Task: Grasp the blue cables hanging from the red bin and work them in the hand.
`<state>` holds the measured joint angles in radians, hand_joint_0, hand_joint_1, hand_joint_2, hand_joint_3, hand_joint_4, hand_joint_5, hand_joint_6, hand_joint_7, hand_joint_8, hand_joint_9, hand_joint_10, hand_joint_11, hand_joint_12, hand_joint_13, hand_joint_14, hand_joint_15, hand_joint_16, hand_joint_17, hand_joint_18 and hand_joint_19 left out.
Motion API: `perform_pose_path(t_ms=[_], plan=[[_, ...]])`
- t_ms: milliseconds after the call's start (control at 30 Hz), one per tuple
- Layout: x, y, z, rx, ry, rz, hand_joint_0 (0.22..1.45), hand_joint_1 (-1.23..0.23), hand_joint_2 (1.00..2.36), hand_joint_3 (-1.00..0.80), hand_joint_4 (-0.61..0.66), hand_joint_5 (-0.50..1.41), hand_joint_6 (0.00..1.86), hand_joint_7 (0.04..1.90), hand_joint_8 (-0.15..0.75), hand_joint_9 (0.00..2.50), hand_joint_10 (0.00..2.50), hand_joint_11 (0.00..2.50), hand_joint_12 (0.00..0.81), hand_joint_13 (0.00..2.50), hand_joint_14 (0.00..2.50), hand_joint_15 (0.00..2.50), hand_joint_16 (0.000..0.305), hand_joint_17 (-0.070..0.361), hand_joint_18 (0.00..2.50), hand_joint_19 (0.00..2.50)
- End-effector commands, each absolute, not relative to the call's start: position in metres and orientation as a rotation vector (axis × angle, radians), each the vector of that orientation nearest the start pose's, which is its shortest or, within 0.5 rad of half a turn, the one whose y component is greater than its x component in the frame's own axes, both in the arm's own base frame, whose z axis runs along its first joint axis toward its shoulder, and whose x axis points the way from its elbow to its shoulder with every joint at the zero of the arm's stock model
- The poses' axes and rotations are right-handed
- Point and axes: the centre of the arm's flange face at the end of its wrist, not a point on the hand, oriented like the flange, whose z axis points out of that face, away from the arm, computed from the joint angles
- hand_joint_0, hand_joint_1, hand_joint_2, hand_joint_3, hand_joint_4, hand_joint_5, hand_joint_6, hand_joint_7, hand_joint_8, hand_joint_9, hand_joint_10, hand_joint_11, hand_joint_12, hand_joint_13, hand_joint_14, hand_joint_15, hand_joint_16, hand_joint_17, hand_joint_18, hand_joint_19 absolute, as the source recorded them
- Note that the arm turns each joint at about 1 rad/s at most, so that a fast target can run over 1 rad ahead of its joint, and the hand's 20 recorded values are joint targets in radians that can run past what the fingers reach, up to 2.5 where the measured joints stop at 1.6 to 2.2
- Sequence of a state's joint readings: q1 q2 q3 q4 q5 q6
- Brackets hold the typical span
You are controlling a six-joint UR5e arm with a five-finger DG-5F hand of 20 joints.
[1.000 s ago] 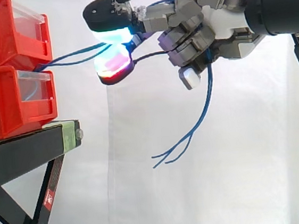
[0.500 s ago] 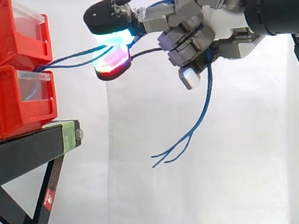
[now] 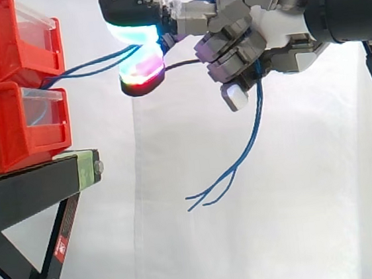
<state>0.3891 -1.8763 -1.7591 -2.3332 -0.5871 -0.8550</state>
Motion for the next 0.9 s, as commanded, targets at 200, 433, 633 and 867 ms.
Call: perform_pose_path(t_ms=[200, 433, 633, 867], plan=[[0.5961, 0.0120, 0.3034, 1.005, 0.989, 0.298, 0.99, -0.67, 1.01, -0.77, 0.27, 0.06, 0.49, 1.21, 0.580, 1.71, 2.50, 2.50, 0.706, 2.10, 2.50, 2.15, 0.210, 0.158, 2.50, 0.77], [0.5957, 0.0118, 0.3029, 1.004, 0.994, 0.294, 1.08, -0.66, 1.02, -0.59, 0.24, -0.05, 0.78, 1.08, 0.580, 1.71, 2.50, 2.50, 0.706, 2.10, 2.50, 2.15, 0.210, 0.158, 2.50, 0.77], [0.5964, 0.0121, 0.3028, 1.004, 0.993, 0.295, 1.12, -0.66, 1.02, -0.52, 0.20, -0.07, 0.86, 1.05, 0.580, 1.71, 2.50, 2.50, 0.706, 2.10, 2.50, 2.15, 0.210, 0.158, 2.50, 0.77], [0.5964, 0.0123, 0.3025, 1.002, 0.993, 0.298, 1.17, -0.66, 1.03, -0.04, 0.18, -0.04, 0.92, 1.06, 0.580, 1.71, 2.50, 2.50, 0.706, 2.10, 2.50, 2.15, 0.210, 0.158, 2.50, 0.77]])
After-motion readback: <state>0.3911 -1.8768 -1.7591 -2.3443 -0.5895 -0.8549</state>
